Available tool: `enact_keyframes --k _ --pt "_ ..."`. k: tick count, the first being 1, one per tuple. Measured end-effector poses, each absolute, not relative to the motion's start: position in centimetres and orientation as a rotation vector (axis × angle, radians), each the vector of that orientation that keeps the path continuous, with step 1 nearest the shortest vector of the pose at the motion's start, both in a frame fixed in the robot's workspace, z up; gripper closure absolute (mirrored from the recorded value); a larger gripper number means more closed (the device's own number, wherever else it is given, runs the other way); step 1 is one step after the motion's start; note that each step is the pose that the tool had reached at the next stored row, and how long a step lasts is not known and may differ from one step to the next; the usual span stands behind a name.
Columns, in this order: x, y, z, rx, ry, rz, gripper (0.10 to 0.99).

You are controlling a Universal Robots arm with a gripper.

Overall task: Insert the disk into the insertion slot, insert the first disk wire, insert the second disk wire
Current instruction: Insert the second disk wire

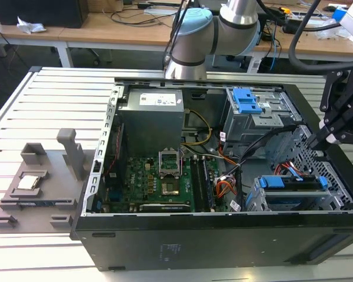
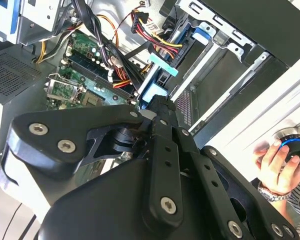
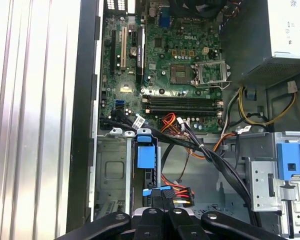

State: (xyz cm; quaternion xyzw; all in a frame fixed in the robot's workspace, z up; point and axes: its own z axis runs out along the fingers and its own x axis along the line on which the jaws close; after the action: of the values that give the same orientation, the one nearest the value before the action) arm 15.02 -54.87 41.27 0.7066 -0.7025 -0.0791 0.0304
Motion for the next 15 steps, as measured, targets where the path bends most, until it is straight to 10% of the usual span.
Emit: enact_keyframes --k 15 --pt "15.02 -54.87 42.05 2.178 -2.165 -0.244 0.98"
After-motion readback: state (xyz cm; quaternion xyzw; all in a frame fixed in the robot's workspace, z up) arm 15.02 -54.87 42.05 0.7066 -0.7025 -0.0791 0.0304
